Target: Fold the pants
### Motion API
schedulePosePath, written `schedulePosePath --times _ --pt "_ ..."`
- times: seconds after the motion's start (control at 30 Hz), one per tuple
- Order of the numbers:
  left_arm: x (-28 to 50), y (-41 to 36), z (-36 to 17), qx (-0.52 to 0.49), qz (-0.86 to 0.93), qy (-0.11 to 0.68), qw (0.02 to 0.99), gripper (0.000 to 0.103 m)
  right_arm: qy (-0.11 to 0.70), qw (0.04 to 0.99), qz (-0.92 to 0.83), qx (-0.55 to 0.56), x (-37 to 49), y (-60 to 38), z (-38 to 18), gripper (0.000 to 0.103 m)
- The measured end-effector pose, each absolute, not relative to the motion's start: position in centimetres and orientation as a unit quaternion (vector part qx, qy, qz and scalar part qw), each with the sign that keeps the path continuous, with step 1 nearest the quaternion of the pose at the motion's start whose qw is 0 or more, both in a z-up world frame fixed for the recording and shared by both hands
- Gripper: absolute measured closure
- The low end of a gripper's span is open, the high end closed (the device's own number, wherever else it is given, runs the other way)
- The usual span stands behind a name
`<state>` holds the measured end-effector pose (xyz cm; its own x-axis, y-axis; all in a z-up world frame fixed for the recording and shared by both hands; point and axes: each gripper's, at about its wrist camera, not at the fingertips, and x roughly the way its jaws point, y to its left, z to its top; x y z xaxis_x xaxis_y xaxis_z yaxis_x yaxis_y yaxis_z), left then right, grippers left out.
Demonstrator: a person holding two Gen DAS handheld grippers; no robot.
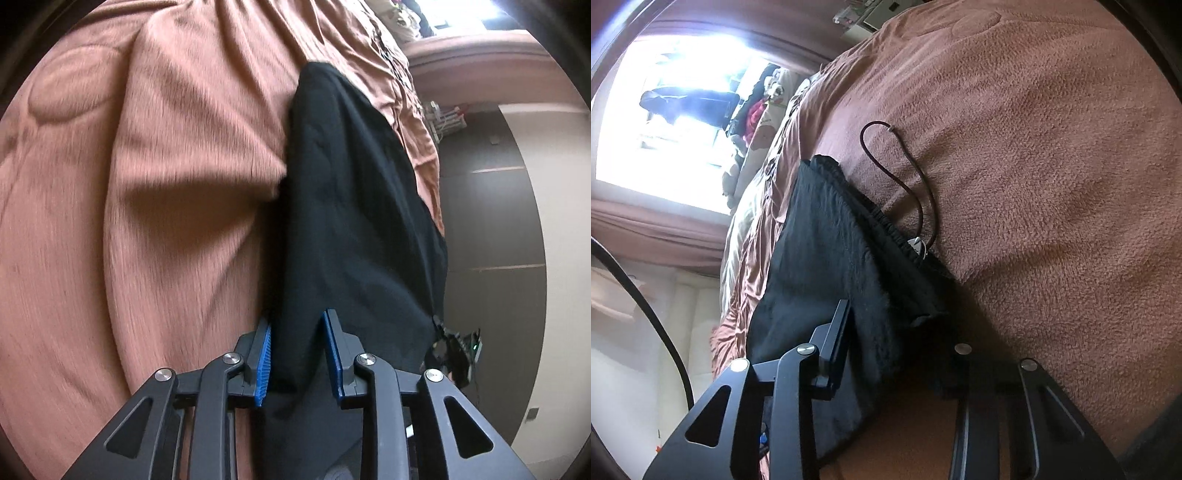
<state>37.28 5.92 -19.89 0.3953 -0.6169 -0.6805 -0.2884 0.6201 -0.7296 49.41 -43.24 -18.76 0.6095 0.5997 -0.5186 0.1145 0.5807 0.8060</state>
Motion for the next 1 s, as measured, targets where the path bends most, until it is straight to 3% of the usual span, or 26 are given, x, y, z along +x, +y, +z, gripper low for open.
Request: schedulePosePath --times 0.17,0.23,0.3,0.63,1.0 --pt "36.9 5.6 -19.9 -0.417 -0.12 0.528 0.73 0.079 0.415 0.777 0.164 0.444 49.6 -43.6 -19.1 0.071" --pt "37.1 5.6 -19.7 -0.411 -0.117 0.524 0.737 0.093 0.417 0.774 0.166 0.446 49.6 -43.8 -19.2 0.071" --pt "37.4 5.4 -19.2 -0.399 -0.114 0.523 0.745 0.1 0.418 0.777 0.164 0.441 49.6 -43.8 -19.1 0.071" --pt "37.6 6.8 -16.1 -0.401 -0.112 0.497 0.761 0.1 0.414 0.779 0.171 0.438 48.8 -42.3 -18.0 0.078" --pt "36.5 11.2 -14.2 -0.398 -0.096 0.489 0.77 0.1 0.431 0.768 0.193 0.434 47.9 -38.4 -18.1 0.078"
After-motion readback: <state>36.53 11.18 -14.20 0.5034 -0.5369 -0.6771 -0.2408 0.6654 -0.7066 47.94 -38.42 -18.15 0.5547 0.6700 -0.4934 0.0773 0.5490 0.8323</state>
